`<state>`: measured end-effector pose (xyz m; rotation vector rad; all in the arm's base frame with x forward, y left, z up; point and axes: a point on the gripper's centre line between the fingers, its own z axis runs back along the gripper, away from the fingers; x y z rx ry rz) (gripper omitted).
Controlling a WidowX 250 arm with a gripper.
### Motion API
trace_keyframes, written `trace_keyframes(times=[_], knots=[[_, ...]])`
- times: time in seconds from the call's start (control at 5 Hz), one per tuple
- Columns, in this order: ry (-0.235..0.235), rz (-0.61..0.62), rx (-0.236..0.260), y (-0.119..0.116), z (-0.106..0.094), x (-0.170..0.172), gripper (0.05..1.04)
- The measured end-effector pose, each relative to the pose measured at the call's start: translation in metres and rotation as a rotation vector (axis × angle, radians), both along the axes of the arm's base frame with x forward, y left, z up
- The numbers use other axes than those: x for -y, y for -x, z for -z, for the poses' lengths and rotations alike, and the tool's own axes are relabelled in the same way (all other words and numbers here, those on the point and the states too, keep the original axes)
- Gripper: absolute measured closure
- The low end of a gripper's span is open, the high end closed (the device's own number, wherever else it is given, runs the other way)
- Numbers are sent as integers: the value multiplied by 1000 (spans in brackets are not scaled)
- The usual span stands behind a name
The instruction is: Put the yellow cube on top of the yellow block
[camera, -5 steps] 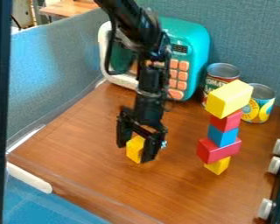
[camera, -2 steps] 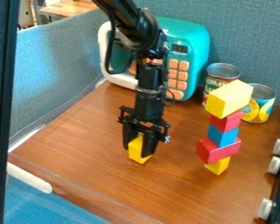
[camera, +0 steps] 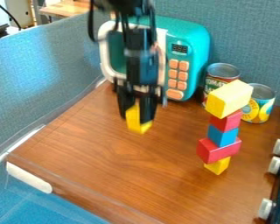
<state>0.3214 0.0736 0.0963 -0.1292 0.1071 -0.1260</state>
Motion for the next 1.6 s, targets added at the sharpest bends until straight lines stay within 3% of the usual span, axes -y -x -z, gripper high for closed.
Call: trace_keyframes(times=[0.2,0.4,0.6,0.8,1.0,1.2,1.6], knots=[[9,29,99,3,-54,8,506],[30,131,137,3,-99,30,506],[44,218,170,7,-123,45,506],[54,332,177,7,-129,69,506],[11,415,186,4,-135,83,506],[-21,460,134,-9,-119,99,506],[-66,477,100,-14,-113,106,506]])
